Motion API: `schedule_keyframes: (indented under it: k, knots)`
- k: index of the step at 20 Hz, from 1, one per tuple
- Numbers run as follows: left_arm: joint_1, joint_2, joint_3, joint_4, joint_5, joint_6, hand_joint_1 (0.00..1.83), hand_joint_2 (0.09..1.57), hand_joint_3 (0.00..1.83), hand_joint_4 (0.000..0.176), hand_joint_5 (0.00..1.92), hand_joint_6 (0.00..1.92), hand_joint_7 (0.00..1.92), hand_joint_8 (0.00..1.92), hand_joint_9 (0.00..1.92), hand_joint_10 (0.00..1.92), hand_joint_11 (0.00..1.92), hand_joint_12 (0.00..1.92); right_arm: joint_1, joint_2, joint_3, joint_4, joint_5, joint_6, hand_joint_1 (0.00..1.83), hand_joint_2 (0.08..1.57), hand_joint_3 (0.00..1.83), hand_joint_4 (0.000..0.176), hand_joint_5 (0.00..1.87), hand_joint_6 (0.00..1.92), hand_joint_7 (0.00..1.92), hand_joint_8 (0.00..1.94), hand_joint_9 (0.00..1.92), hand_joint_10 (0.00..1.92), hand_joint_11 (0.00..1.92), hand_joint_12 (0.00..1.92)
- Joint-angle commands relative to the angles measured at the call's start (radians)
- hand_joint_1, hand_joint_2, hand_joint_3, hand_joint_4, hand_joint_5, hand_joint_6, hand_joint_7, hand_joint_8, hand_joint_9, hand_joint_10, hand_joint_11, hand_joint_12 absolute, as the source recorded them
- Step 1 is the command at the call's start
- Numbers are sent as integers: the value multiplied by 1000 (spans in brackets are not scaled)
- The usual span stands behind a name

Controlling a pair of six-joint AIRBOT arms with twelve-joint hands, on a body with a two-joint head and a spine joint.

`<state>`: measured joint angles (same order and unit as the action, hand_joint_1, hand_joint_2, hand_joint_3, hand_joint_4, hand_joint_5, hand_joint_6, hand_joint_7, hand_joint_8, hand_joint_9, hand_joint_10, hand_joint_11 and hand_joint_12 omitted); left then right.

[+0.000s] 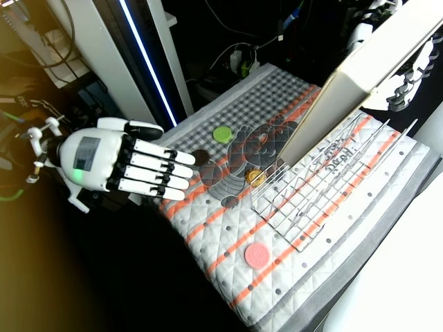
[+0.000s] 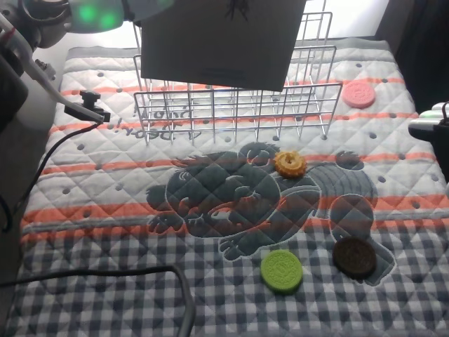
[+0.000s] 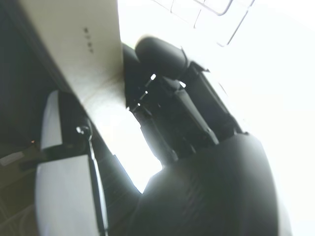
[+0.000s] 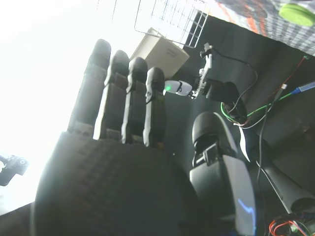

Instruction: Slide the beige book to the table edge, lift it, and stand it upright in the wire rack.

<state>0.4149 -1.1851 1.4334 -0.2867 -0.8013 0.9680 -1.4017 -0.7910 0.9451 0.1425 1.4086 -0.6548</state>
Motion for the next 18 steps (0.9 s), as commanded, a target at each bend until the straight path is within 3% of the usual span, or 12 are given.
schedule_keyframes:
  k: [1,4,6,7,10,12,13,14,15,16,17,18]
  knots:
    - [-9,3,6,-15,-135,-6,1295,1044,2,0,1103,659,1192,742,1155,885,975,1308,4,-2,4,14,122,4,38,1343,0,0,444,1,455,0,402,0,390,47]
    - [-20,4,10,-22,-144,-3,1260,1061,0,0,1089,734,1135,834,1198,789,957,1377,4,-5,4,12,122,4,46,1338,0,0,450,0,456,0,395,0,407,31]
    - [-20,4,11,-26,-143,2,1265,1061,0,0,1072,748,1156,815,1196,740,985,1288,4,-6,4,12,122,4,57,1338,0,0,454,1,455,0,397,1,413,29]
    - [-20,3,11,-31,-141,2,1394,1033,0,0,1147,510,1201,585,1111,1079,975,1245,4,-6,4,11,122,4,76,1329,0,0,466,5,457,1,409,6,426,29]
    - [-22,2,9,-36,-157,-4,1398,1059,0,0,1027,704,1144,689,1052,1117,1001,1142,4,-7,4,11,122,4,72,1316,0,0,460,1,452,0,392,0,408,17]
    - [-24,2,6,-36,-165,-6,1288,1037,0,0,1124,620,1218,740,1206,778,1009,1261,4,-9,4,11,122,4,89,1328,0,0,458,0,454,1,394,1,403,13]
    - [-25,2,5,-37,-172,-10,1288,1037,0,0,1124,620,1218,740,1206,778,1009,1261,4,-10,4,11,122,4,89,1328,0,0,458,0,454,1,394,1,403,13]
    - [-24,2,3,-40,-181,-13,1375,1051,2,0,1083,638,1171,641,1069,1098,968,1248,4,-11,4,11,122,4,93,1331,0,0,458,0,455,1,393,0,398,10]
    - [-22,2,1,-46,-192,-17,1285,1041,3,0,1136,657,1174,714,1099,1005,934,1352,4,-11,4,11,122,4,87,1326,0,0,453,0,449,0,390,0,400,10]
    - [-17,2,1,-48,-203,-24,1270,1036,1,0,1162,616,1181,738,1111,1203,950,1552,4,-11,4,11,122,4,48,1333,2,0,432,1,437,0,382,0,396,7]
    - [-12,2,0,-50,-210,-29,1267,1041,0,0,1174,576,1150,824,1071,1226,896,1568,4,-11,4,11,122,4,68,1327,0,0,436,4,433,0,381,0,396,6]
    - [-7,2,-3,-52,-216,-30,1368,1063,0,0,1076,669,1125,723,1015,1224,892,1382,4,-12,4,12,122,4,45,1331,1,0,434,2,436,1,385,2,405,8]
